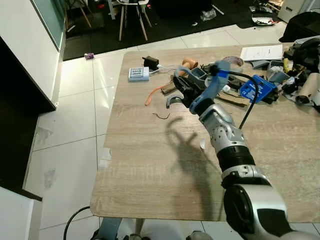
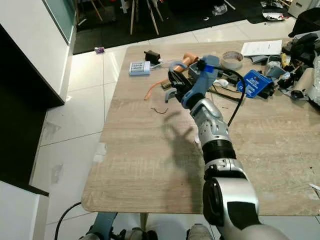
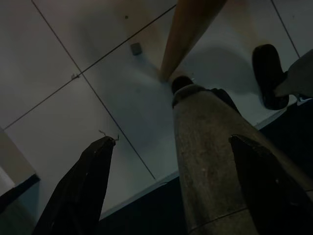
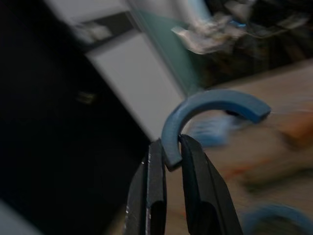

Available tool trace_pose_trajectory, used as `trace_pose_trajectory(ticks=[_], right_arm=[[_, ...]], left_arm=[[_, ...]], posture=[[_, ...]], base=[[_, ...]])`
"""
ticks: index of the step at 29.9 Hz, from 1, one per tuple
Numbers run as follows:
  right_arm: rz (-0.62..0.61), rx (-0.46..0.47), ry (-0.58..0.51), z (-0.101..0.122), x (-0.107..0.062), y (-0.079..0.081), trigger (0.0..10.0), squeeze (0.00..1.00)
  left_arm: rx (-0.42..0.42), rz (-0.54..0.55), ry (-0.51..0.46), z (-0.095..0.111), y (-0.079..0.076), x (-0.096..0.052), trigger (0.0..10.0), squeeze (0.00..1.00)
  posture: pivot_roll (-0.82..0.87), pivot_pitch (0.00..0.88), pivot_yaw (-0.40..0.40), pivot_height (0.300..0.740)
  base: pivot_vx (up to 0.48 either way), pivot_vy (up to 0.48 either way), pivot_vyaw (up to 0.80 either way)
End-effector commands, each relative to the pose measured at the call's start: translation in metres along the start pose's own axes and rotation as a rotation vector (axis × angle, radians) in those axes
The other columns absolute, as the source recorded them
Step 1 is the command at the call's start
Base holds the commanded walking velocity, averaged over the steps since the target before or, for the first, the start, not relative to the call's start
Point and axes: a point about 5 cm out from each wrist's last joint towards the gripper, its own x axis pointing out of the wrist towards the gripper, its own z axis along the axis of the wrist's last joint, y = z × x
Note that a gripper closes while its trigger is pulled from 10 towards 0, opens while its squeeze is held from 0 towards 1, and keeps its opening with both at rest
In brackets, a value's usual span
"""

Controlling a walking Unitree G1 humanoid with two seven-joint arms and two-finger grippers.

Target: Picking trash to rubbish bin

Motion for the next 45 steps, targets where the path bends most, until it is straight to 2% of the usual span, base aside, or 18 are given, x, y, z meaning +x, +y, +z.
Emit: trace_pose_trajectory(ticks=[1,3,5,11,16,36,42,44,45], right_arm=[[0.119,0.042,-0.011,-0.001,0.001,0.014,10.0,0.00],[0.291,0.058,0.010,-0.007,-0.002,0.036,10.0,0.00],[0.380,0.062,0.037,-0.014,-0.004,0.048,10.0,0.00],[0.418,0.082,0.108,-0.035,-0.003,0.060,10.0,0.00],[0.449,0.094,0.135,-0.040,-0.005,0.067,10.0,0.00],[0.401,0.081,0.213,-0.054,-0.004,0.066,10.0,0.00],[0.412,0.076,0.286,-0.069,-0.013,0.065,10.0,0.00],[0.416,0.059,0.366,-0.082,-0.019,0.063,10.0,0.00],[0.416,0.059,0.366,-0.082,-0.019,0.063,10.0,0.00]], left_arm=[[-0.026,0.020,0.106,-0.026,0.006,-0.007,10.0,0.00],[-0.042,0.046,0.117,-0.027,0.010,-0.008,10.0,0.00],[-0.045,0.061,0.127,-0.028,0.013,-0.008,10.0,0.00],[-0.044,0.076,0.147,-0.031,0.014,-0.009,10.0,0.00],[-0.058,0.085,0.158,-0.035,0.013,-0.010,10.0,0.00],[-0.049,0.095,0.165,-0.037,0.013,-0.010,10.0,0.00],[-0.049,0.091,0.168,-0.038,0.012,-0.010,10.0,0.00],[-0.048,0.090,0.169,-0.038,0.011,-0.010,10.0,0.00],[-0.048,0.090,0.169,-0.038,0.011,-0.010,10.0,0.00]], posture=[[-0.12,0.050,0.101,0.740],[-0.11,0.042,0.099,0.740],[-0.11,0.037,0.098,0.740],[-0.10,0.032,0.081,0.740],[-0.09,0.027,0.078,0.740],[-0.08,0.015,0.069,0.740],[-0.09,0.019,0.072,0.740],[-0.09,0.021,0.073,0.740],[-0.09,0.021,0.073,0.740]], base=[[0.000,0.000,0.00],[0.000,0.000,0.00],[0.000,0.000,0.00],[0.000,0.000,0.00],[-0.213,0.000,0.00],[-0.297,0.000,0.00],[-0.306,0.000,0.00],[-0.304,0.000,0.00],[-0.300,0.000,0.00]])
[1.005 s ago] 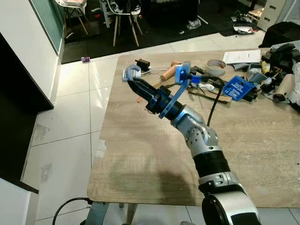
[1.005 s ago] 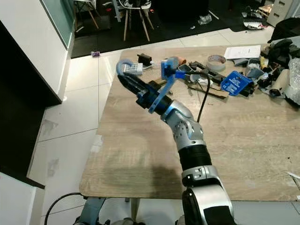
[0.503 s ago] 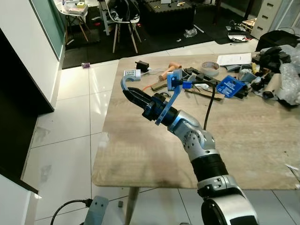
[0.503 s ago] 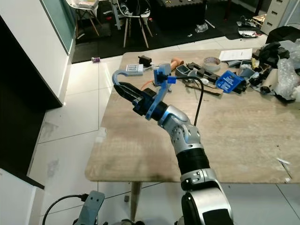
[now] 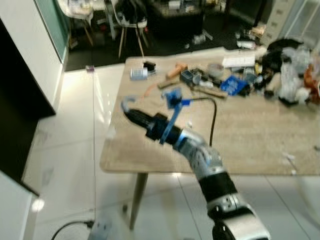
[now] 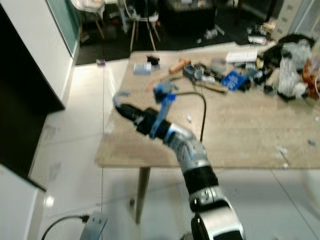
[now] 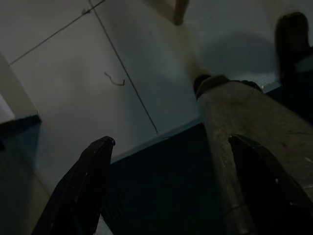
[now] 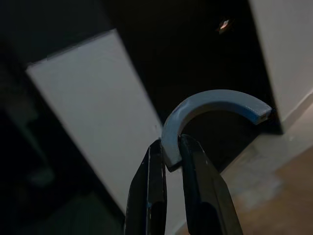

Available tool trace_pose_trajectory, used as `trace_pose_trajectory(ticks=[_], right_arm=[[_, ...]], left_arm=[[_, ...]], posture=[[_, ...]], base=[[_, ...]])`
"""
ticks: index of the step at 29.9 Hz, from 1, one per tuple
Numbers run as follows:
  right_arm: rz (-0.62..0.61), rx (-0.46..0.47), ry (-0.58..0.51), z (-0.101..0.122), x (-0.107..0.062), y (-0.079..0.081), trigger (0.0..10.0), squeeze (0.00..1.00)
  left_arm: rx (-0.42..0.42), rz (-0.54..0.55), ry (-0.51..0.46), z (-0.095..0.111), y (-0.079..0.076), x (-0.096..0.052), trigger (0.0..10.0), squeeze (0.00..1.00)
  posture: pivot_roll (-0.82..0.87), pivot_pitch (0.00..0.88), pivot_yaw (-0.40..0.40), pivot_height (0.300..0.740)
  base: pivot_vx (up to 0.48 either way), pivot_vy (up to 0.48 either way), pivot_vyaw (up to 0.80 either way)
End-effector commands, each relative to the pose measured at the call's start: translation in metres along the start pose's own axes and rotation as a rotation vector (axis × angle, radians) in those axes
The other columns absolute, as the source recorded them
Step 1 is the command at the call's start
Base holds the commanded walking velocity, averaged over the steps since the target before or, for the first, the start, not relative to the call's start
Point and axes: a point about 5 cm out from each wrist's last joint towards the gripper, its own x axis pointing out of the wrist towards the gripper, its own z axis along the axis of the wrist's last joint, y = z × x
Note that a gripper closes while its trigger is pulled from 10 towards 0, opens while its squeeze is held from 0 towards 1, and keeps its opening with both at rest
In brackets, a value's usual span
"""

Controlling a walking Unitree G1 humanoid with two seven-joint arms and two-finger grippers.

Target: Picking trash to rubbish bin

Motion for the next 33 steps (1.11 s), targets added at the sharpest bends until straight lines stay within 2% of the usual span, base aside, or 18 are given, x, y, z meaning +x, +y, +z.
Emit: trace_pose_trajectory(ticks=[1,4,5,6,8,10,15,19,20,21,22,24,26,27,28,31,32,33], right_arm=[[-0.008,0.008,0.114,-0.021,-0.006,-0.002,10.0,0.00],[-0.009,0.002,0.138,-0.025,-0.007,-0.003,10.0,0.00],[0.038,0.003,0.211,-0.041,-0.011,0.002,10.0,0.00],[0.038,0.003,0.211,-0.041,-0.011,0.002,10.0,0.00],[0.118,0.007,0.316,-0.064,-0.019,0.011,10.0,0.00],[0.129,0.008,0.340,-0.069,-0.021,0.012,10.0,0.00],[0.106,0.014,0.527,-0.106,-0.040,0.008,10.0,0.00],[0.094,0.028,0.558,-0.114,-0.046,0.007,10.0,0.00],[0.070,0.019,0.600,-0.121,-0.051,0.004,10.0,0.00],[0.015,0.008,0.663,-0.130,-0.059,0.000,10.0,0.00],[0.015,0.008,0.663,-0.130,-0.059,0.000,10.0,0.00],[-0.170,-0.007,0.795,-0.151,-0.082,-0.012,10.0,0.00],[-0.355,0.016,0.865,-0.165,-0.105,-0.020,10.0,0.00],[-0.355,0.016,0.865,-0.165,-0.105,-0.020,10.0,0.00],[-0.447,0.034,0.888,-0.171,-0.117,-0.023,10.0,0.00],[-0.750,0.067,0.986,-0.188,-0.167,-0.028,10.0,0.00],[-0.750,0.067,0.986,-0.188,-0.167,-0.028,10.0,0.00],[-0.829,0.080,1.010,-0.192,-0.182,-0.027,10.0,0.00]], left_arm=[[0.002,-0.010,0.061,-0.016,-0.001,-0.002,10.0,0.00],[0.002,-0.010,0.062,-0.016,-0.002,-0.002,10.0,0.00],[0.004,-0.011,0.064,-0.017,-0.001,-0.003,10.0,0.00],[0.004,-0.011,0.064,-0.017,-0.001,-0.003,10.0,0.00],[0.007,-0.010,0.066,-0.018,-0.001,-0.003,10.0,0.00],[0.007,-0.010,0.066,-0.018,-0.001,-0.003,10.0,0.00],[0.010,-0.010,0.066,-0.018,-0.001,-0.003,10.0,0.00],[0.011,-0.010,0.066,-0.017,-0.001,-0.003,10.0,0.00],[0.011,-0.010,0.066,-0.017,-0.001,-0.003,10.0,0.00],[0.012,-0.010,0.066,-0.017,-0.002,-0.002,10.0,0.00],[0.012,-0.010,0.066,-0.017,-0.002,-0.002,10.0,0.00],[0.014,-0.012,0.067,-0.017,-0.002,-0.002,10.0,0.00],[0.014,-0.012,0.067,-0.017,-0.002,-0.002,10.0,0.00],[0.014,-0.012,0.067,-0.017,-0.002,-0.002,10.0,0.00],[0.014,-0.012,0.067,-0.017,-0.003,-0.002,10.0,0.00],[0.013,-0.012,0.068,-0.018,-0.003,-0.002,10.0,0.00],[0.013,-0.012,0.068,-0.018,-0.003,-0.002,10.0,0.00],[0.012,-0.011,0.069,-0.018,-0.003,-0.003,10.0,0.00]], posture=[[-0.09,0.023,0.074,0.740],[-0.09,0.023,0.074,0.740],[-0.09,0.023,0.078,0.740],[-0.09,0.023,0.078,0.740],[-0.09,0.024,0.078,0.740],[-0.09,0.024,0.078,0.740],[-0.09,0.021,0.079,0.740],[-0.09,0.022,0.079,0.740],[-0.09,0.021,0.079,0.740],[-0.09,0.021,0.079,0.740],[-0.09,0.021,0.079,0.740],[-0.09,0.022,0.079,0.740],[-0.09,0.023,0.076,0.740],[-0.09,0.023,0.076,0.740],[-0.09,0.023,0.076,0.740],[-0.08,0.023,0.074,0.740],[-0.08,0.023,0.074,0.740],[-0.08,0.021,0.076,0.740]], base=[[-0.307,0.000,0.00],[-0.307,0.000,0.00],[-0.304,0.000,0.00],[-0.304,0.000,0.00],[-0.309,0.000,0.00],[-0.309,0.000,0.00],[-0.312,0.000,0.00],[-0.315,0.000,0.00],[-0.315,0.000,0.00],[-0.315,0.000,0.00],[-0.315,0.000,0.00],[-0.315,0.000,0.00],[-0.313,0.000,0.00],[-0.315,0.000,0.00],[-0.315,0.000,0.00],[-0.315,0.000,0.00],[-0.315,0.000,0.00],[-0.315,0.000,0.00]])
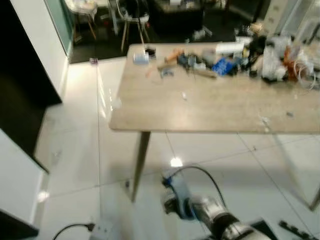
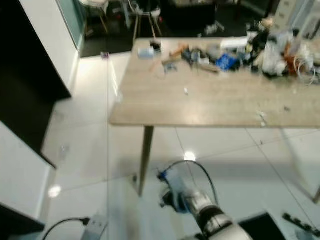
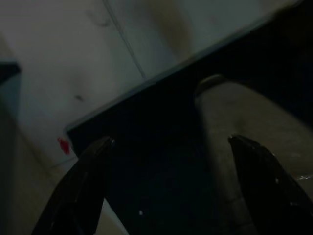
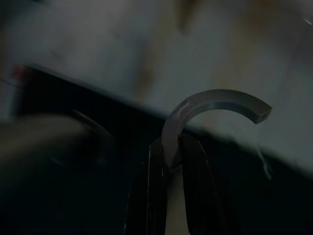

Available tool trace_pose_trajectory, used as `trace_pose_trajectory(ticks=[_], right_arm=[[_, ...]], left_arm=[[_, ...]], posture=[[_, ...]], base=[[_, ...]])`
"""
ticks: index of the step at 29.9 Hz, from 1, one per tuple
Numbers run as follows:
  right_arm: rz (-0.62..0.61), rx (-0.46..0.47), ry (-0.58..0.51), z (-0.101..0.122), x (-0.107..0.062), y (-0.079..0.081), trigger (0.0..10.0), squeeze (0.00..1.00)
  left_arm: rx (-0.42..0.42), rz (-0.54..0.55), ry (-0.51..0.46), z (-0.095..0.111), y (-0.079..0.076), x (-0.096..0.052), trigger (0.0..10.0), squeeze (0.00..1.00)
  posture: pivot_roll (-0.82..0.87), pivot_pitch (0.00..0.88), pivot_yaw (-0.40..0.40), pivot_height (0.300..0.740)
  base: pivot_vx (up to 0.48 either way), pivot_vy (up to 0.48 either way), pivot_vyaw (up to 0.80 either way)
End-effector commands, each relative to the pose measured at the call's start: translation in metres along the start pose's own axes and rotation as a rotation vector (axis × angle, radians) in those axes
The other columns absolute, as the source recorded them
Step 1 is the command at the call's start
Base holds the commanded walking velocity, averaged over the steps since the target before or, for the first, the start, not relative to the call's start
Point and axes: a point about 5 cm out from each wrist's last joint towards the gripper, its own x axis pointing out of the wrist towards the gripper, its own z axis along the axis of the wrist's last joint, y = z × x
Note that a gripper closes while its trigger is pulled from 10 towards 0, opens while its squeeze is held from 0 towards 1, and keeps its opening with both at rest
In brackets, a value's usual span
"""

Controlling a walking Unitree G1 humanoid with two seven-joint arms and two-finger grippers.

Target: Picking trash to rubbish bin

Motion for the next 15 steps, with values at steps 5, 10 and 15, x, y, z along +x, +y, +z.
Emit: trace_pose_trajectory(ticks=[5,10,15], right_arm=[[-0.305,-0.044,0.384,-0.124,-0.031,-0.029,10.0,0.00],[-0.294,0.016,0.498,-0.169,-0.045,-0.018,10.0,0.00],[-0.284,0.052,0.519,-0.182,-0.046,-0.006,10.0,0.00]], left_arm=[[0.010,-0.003,0.060,-0.016,0.001,-0.003,10.0,0.00],[0.010,0.000,0.064,-0.019,0.002,-0.003,10.0,0.00],[0.017,0.002,0.073,-0.023,0.005,-0.005,10.0,0.00]], posture=[[-0.07,0.020,0.079,0.740],[-0.06,0.022,0.080,0.740],[-0.08,0.038,0.102,0.740]], base=[[-0.319,0.000,0.00],[-0.315,0.000,0.00],[-0.319,0.000,-0.16]])
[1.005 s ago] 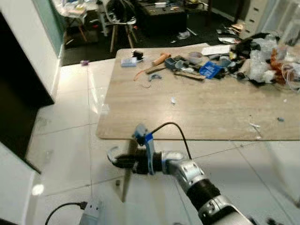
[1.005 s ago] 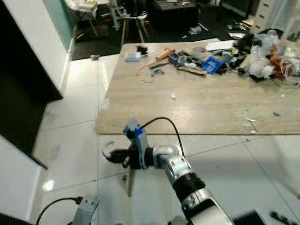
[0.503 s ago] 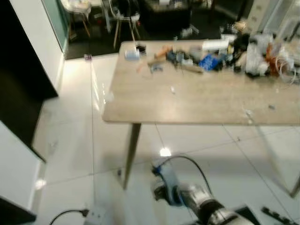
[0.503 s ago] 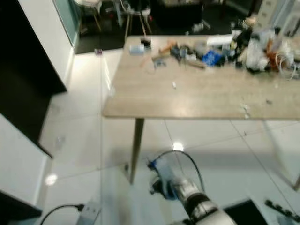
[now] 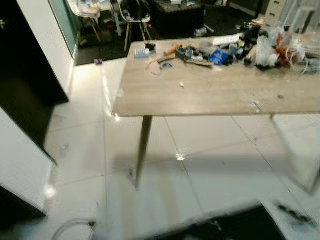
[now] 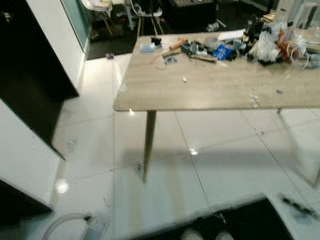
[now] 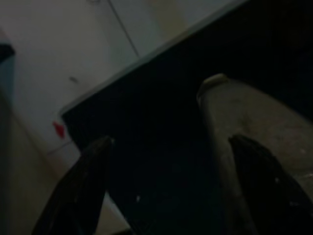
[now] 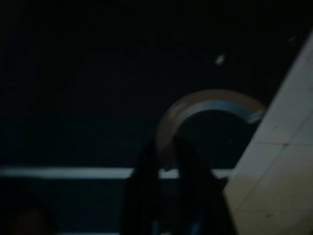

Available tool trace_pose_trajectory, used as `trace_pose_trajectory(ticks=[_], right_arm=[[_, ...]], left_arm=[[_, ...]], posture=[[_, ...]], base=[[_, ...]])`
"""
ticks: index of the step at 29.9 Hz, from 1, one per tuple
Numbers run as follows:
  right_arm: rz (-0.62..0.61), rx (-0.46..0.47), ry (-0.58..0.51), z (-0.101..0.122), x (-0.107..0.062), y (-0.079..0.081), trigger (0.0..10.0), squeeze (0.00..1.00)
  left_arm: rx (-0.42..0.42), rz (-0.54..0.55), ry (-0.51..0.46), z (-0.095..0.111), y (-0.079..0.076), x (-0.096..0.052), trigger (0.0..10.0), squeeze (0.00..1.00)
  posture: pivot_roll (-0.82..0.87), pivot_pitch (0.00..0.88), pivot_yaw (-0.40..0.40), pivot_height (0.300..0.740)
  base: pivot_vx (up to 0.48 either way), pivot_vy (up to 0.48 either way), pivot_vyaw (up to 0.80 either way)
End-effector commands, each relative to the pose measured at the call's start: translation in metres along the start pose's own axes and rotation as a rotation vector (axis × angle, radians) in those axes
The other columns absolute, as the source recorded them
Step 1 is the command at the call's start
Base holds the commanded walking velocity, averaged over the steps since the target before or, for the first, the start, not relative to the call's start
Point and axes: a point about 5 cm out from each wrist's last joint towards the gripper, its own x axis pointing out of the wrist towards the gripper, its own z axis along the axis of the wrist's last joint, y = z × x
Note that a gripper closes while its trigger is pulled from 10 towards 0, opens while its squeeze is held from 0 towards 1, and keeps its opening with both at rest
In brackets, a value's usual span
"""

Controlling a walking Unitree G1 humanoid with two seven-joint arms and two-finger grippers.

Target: Picking trash to rubbish bin

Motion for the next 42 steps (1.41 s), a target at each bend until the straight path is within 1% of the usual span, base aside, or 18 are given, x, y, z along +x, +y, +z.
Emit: trace_pose_trajectory(ticks=[1,2,4,8,9,11,13,16,18,20,24,36,42], right_arm=[[0.012,-0.006,-0.035,0.010,0.000,0.006,10.0,0.00],[0.001,-0.006,-0.038,0.011,0.000,0.007,10.0,0.00],[-0.020,-0.021,-0.066,0.021,-0.001,0.008,10.0,0.00],[-0.041,-0.061,-0.113,0.039,-0.004,0.001,10.0,0.00],[-0.047,-0.074,-0.120,0.041,-0.005,-0.003,10.0,0.00],[-0.052,-0.082,-0.123,0.042,-0.005,-0.005,10.0,0.00],[-0.060,-0.099,-0.126,0.043,-0.006,-0.009,10.0,0.00],[-0.068,-0.118,-0.123,0.043,-0.006,-0.013,10.0,0.00],[-0.068,-0.121,-0.119,0.040,-0.006,-0.013,10.0,0.00],[-0.066,-0.131,-0.105,0.033,-0.004,-0.010,10.0,0.00],[-0.061,-0.140,-0.097,0.028,-0.003,-0.006,10.0,0.00],[-0.053,-0.139,-0.100,0.028,-0.002,-0.002,10.0,0.00],[-0.053,-0.135,-0.098,0.027,-0.003,-0.004,10.0,0.00]], left_arm=[[0.015,-0.002,0.059,-0.016,0.003,-0.003,10.0,0.00],[0.016,-0.002,0.060,-0.016,0.003,-0.003,10.0,0.00],[0.026,-0.003,0.059,-0.017,0.003,-0.003,10.0,0.00],[0.047,-0.004,0.054,-0.015,0.004,-0.003,10.0,0.00],[0.053,-0.004,0.050,-0.013,0.004,-0.003,10.0,0.00],[0.058,-0.003,0.048,-0.012,0.004,-0.002,10.0,0.00],[0.062,-0.003,0.041,-0.010,0.004,-0.002,10.0,0.00],[0.065,-0.004,0.038,-0.009,0.002,-0.002,10.0,0.00],[0.067,-0.005,0.040,-0.010,0.002,-0.002,10.0,0.00],[0.071,-0.003,0.049,-0.014,0.001,-0.002,10.0,0.00],[0.072,0.008,0.056,-0.015,0.002,-0.003,10.0,0.00],[0.081,0.013,0.046,-0.012,0.002,-0.002,10.0,0.00],[0.090,0.010,0.045,-0.010,0.002,-0.002,10.0,0.00]], posture=[[-0.08,0.038,0.102,0.740],[-0.08,0.038,0.104,0.740],[-0.09,0.037,0.107,0.740],[-0.08,0.033,0.100,0.740],[-0.08,0.033,0.100,0.740],[-0.08,0.033,0.100,0.740],[-0.06,0.020,0.079,0.740],[-0.06,0.020,0.079,0.740],[-0.05,0.015,0.072,0.740],[-0.05,0.015,0.072,0.740],[-0.03,0.010,0.066,0.740],[-0.03,0.015,0.069,0.740],[-0.05,0.017,0.082,0.740]], base=[[-0.319,0.000,-0.78],[-0.285,0.000,-0.79],[0.000,0.000,-0.79],[0.000,0.000,-0.79],[0.000,0.000,-0.79],[0.000,0.000,-0.79],[0.000,0.000,-0.79],[0.000,0.000,-0.79],[0.000,0.000,-0.79],[0.000,0.000,-0.79],[0.000,0.000,-0.79],[0.000,0.000,-0.79],[0.000,0.000,-0.79]])
